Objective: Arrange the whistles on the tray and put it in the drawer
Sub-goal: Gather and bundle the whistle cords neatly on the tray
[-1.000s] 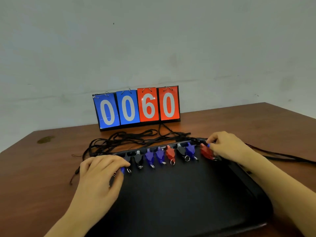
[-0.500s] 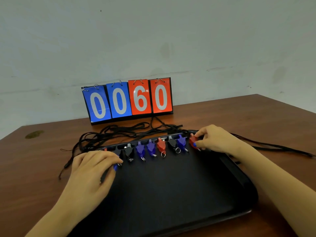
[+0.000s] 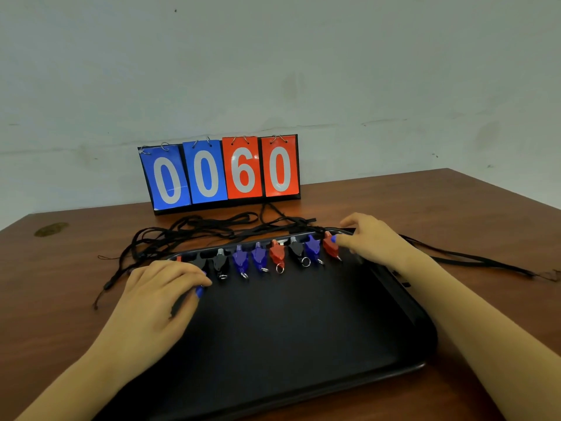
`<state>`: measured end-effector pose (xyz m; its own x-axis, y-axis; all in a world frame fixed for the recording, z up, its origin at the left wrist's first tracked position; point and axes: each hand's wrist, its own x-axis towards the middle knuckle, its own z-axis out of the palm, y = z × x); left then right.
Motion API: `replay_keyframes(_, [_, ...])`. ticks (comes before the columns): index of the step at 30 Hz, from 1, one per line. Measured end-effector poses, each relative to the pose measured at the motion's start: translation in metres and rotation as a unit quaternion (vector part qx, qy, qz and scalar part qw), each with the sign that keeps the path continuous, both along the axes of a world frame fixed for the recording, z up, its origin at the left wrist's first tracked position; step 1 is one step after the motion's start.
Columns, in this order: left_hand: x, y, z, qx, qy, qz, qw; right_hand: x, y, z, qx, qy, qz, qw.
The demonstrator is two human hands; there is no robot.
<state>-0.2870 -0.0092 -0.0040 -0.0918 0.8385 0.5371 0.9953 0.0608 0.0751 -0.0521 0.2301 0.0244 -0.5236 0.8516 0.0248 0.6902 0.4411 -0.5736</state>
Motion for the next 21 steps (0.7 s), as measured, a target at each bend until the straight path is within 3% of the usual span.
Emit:
replay_keyframes(5, [0.000, -0.001, 0.001, 0.006, 0.004, -0.023, 1.000, 0.025, 0.011, 0.008, 0.040, -0.003, -0.059, 0.997])
replay_keyframes(8, [0.002, -0.002, 0.003, 0.011, 0.005, -0.050, 0.999, 0.046, 0.021, 0.013, 0.068, -0.186, -0.070, 0.978])
replay_keyframes(11, [0.001, -0.002, 0.002, 0.001, -0.017, -0.073, 0.997, 0.068, 0.029, 0.012, 0.021, -0.309, -0.097, 0.946])
replay_keyframes(16, [0.003, -0.001, 0.000, -0.014, -0.031, -0.097, 0.995, 0.085, 0.038, 0.012, -0.021, -0.325, -0.147, 0.934])
replay_keyframes(21, [0.005, -0.001, 0.000, -0.011, -0.039, -0.092, 0.995, 0.094, 0.048, 0.008, -0.031, -0.273, -0.201, 0.940])
